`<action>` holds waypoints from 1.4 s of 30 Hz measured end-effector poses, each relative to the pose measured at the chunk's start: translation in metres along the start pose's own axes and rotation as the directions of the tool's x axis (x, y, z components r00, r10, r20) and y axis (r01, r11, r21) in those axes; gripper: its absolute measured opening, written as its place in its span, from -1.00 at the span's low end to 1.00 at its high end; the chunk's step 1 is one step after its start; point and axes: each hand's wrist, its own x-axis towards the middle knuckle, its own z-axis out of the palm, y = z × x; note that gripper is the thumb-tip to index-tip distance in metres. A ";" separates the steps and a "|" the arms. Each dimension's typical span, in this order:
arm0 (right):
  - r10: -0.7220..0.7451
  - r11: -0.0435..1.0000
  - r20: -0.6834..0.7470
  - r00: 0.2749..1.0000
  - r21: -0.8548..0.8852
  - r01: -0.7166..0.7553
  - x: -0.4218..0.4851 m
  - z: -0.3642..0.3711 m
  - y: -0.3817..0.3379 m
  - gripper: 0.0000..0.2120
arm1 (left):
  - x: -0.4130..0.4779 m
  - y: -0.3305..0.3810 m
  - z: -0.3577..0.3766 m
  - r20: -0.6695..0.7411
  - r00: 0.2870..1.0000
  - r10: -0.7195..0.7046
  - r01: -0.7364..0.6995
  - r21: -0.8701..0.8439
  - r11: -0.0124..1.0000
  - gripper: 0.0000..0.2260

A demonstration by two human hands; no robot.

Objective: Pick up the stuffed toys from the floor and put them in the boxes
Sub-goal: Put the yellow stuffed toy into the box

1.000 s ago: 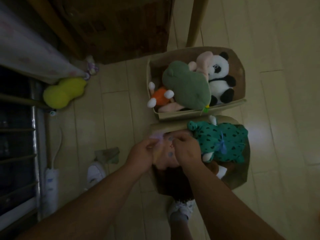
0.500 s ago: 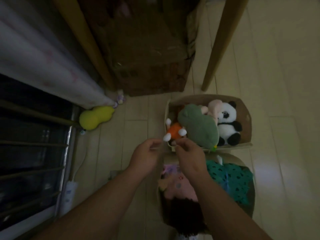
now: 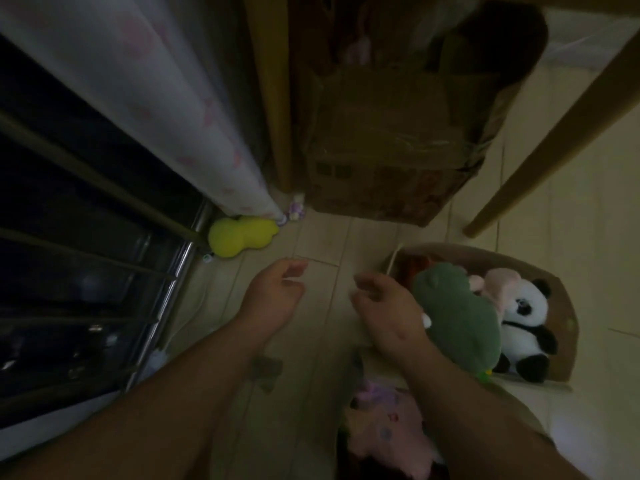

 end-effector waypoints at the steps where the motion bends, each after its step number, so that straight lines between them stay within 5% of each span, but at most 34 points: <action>1: -0.005 1.000 -0.005 1.000 0.012 0.005 0.014 0.014 -0.001 -0.71 | 0.017 -0.013 -0.007 -0.009 1.000 -0.013 0.013 -0.005 1.000 -0.71; 7: 0.046 0.997 -0.038 0.998 0.059 -0.044 0.123 0.127 0.006 -0.67 | 0.138 -0.101 -0.039 -0.039 0.999 -0.014 0.015 0.023 1.000 -0.73; 12: 0.077 0.995 0.004 0.997 0.069 -0.077 0.215 0.234 0.035 -0.65 | 0.240 -0.188 -0.050 -0.022 0.999 0.049 -0.043 0.236 0.971 -0.61; 16: 0.140 0.985 0.054 0.989 0.093 -0.145 0.281 0.304 0.064 -0.52 | 0.315 -0.243 -0.062 -0.054 0.997 0.052 -0.016 0.522 0.853 -0.51; 22: 0.248 0.949 0.097 0.964 0.173 -0.262 0.348 0.365 0.086 -0.45 | 0.389 -0.292 -0.064 0.019 0.999 0.043 -0.045 0.675 0.736 -0.34; 25: 0.337 0.781 0.209 0.918 0.482 -0.397 0.368 0.389 0.090 -0.56 | 0.409 -0.309 -0.060 0.041 0.996 0.077 -0.083 0.725 0.684 -0.26; 27: 0.331 0.573 0.294 0.896 0.692 -0.439 0.376 0.397 0.092 -0.73 | 0.411 -0.311 -0.055 0.062 0.995 0.078 -0.099 0.719 0.688 -0.17; 29: 0.333 0.480 0.301 0.893 0.762 -0.436 0.375 0.395 0.092 -0.74 | 0.404 -0.307 -0.053 0.097 0.994 0.054 -0.104 0.654 0.750 -0.09; 36: 0.348 0.699 0.124 0.929 0.626 -0.345 0.318 0.320 0.080 -0.39 | 0.316 -0.261 -0.036 0.178 0.984 -0.024 -0.044 0.368 0.929 -0.23; 42: 0.273 0.829 -0.033 0.962 0.514 -0.218 0.245 0.216 0.036 -0.57 | 0.233 -0.164 -0.020 0.160 0.987 0.023 -0.049 0.163 0.985 -0.37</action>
